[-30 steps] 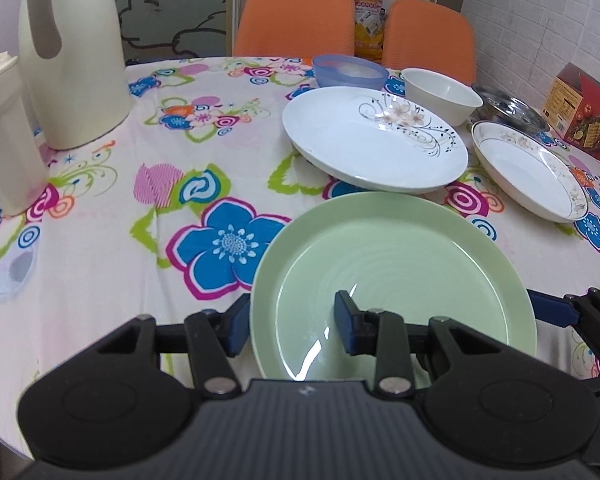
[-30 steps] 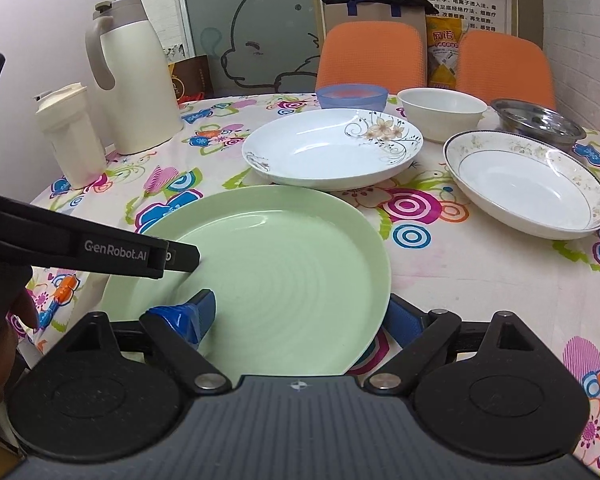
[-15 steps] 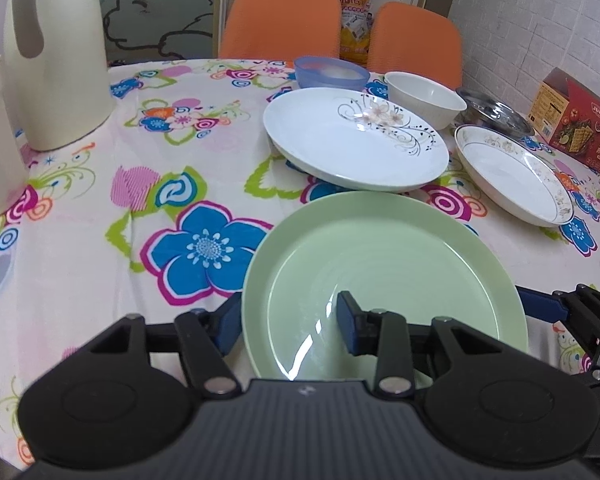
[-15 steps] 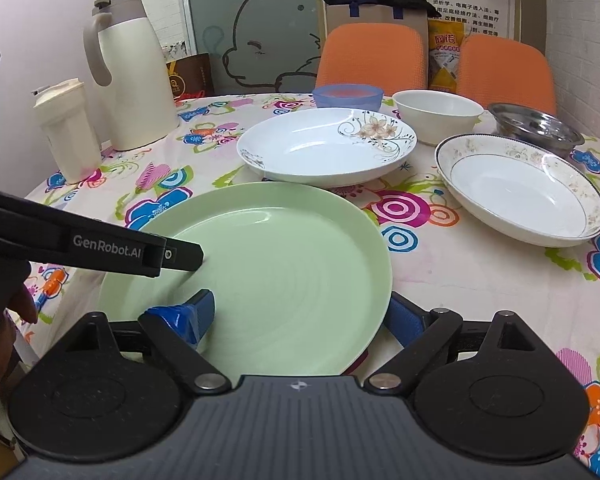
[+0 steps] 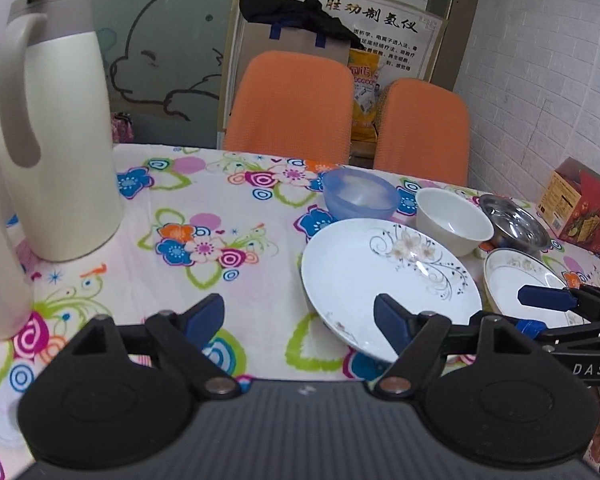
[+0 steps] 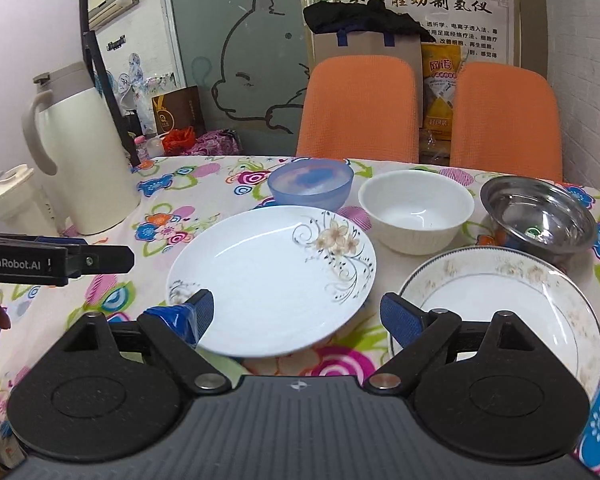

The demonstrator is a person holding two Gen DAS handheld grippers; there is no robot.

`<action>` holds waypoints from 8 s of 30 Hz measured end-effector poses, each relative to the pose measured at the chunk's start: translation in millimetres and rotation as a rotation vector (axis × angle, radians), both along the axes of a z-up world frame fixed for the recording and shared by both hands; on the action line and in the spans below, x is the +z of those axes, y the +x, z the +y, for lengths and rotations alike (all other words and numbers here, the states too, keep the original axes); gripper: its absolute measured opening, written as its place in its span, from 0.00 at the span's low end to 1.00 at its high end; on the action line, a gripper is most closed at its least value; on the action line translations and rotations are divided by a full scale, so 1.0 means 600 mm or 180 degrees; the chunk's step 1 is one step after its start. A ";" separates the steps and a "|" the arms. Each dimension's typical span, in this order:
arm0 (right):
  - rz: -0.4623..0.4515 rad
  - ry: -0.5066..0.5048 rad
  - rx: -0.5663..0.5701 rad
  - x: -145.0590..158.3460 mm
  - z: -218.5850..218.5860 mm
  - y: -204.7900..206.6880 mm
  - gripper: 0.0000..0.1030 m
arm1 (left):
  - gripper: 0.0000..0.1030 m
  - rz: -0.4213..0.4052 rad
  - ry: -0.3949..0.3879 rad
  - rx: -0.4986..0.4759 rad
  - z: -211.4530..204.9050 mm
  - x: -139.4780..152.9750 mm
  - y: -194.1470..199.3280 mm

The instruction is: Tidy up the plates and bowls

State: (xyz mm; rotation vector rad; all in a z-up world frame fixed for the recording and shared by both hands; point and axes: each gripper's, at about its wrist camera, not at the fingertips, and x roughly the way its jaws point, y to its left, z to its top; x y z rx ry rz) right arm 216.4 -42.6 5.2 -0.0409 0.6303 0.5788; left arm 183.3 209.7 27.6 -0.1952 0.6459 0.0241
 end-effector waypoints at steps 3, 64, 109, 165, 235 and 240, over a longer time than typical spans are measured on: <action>0.0058 -0.0118 0.0003 -0.013 0.017 0.045 0.75 | 0.74 0.0181 -0.0111 -0.0112 0.008 -0.017 0.053; 0.0089 0.0027 0.0358 -0.033 0.051 0.082 0.71 | 0.22 0.0347 0.0250 0.0008 -0.028 -0.029 0.139; -0.0088 0.0578 -0.0298 -0.028 -0.043 -0.182 0.71 | 0.55 0.0070 0.0187 0.0106 -0.041 -0.019 -0.138; 0.0354 -0.0285 -0.0671 -0.064 -0.211 0.081 0.78 | 0.48 0.1031 0.0020 -0.1157 -0.342 -0.072 0.239; -0.0175 -0.0001 0.0022 0.010 -0.008 -0.171 0.78 | 0.34 0.0444 0.0280 -0.0357 -0.121 0.019 -0.103; -0.0095 -0.0050 0.0083 -0.008 0.016 -0.186 0.78 | 0.34 0.0531 0.0236 -0.0296 -0.092 -0.008 -0.124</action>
